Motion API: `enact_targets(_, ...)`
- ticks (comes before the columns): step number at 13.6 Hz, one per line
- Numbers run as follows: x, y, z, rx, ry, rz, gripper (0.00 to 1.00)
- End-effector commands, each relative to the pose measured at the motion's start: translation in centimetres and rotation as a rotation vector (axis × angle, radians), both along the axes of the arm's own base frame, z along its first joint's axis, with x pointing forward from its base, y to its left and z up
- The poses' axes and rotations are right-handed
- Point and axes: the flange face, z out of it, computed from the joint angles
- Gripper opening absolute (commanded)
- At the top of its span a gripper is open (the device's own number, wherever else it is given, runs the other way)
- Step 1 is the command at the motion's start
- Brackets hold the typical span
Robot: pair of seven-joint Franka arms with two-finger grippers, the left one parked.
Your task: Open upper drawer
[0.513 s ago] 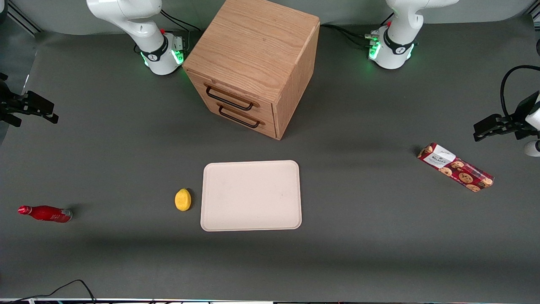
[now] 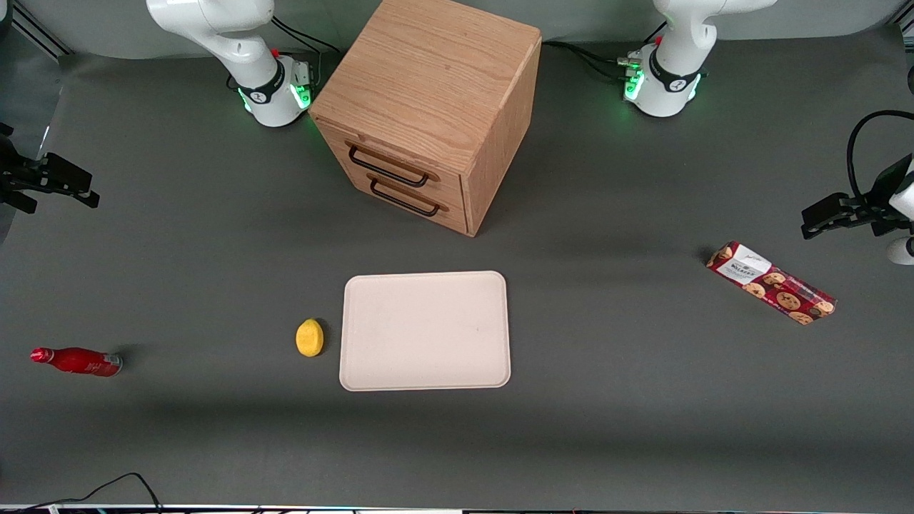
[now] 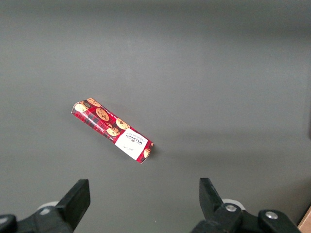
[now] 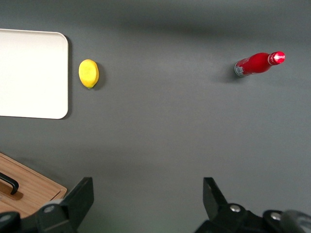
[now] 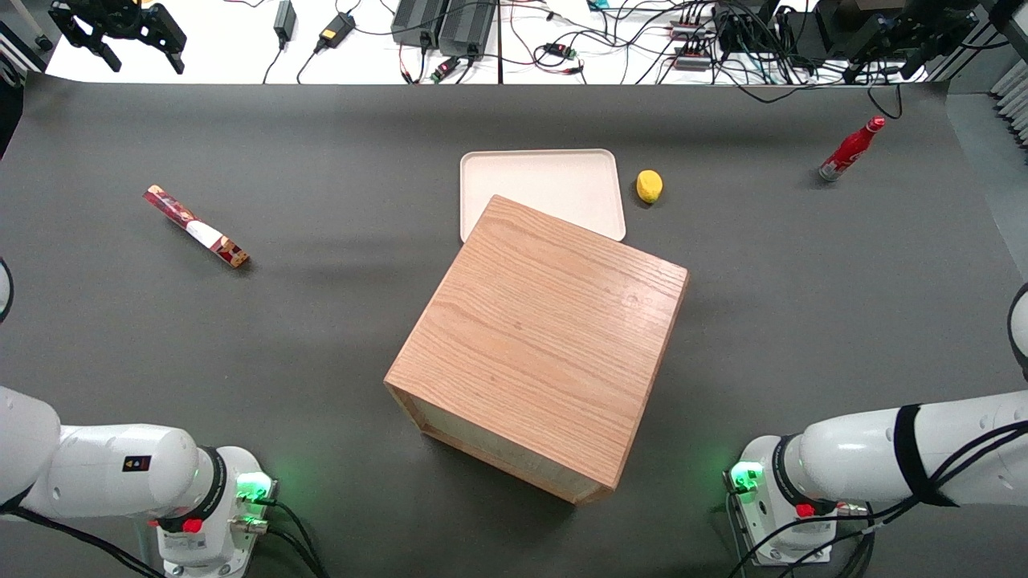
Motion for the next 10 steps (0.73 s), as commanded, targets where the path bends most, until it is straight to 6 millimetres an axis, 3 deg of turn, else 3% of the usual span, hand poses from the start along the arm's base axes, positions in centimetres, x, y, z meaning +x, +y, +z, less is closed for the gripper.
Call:
enact_targets(1,0.1,-0.1,0.4,0.009,0.004,0.014,1.00)
enact_targets(3,0.1,0.1,0.3,0.011,0.010,0.017,1.00)
enact_targets(6,-0.3,2.1,0.0,0.016,0.058,0.055,1.00)
enact_targets(7,-0.4,3.5,0.1,0.025,0.066,0.081,1.00)
enact_targets(10,-1.3,10.4,-0.1,0.054,0.112,0.212,1.00)
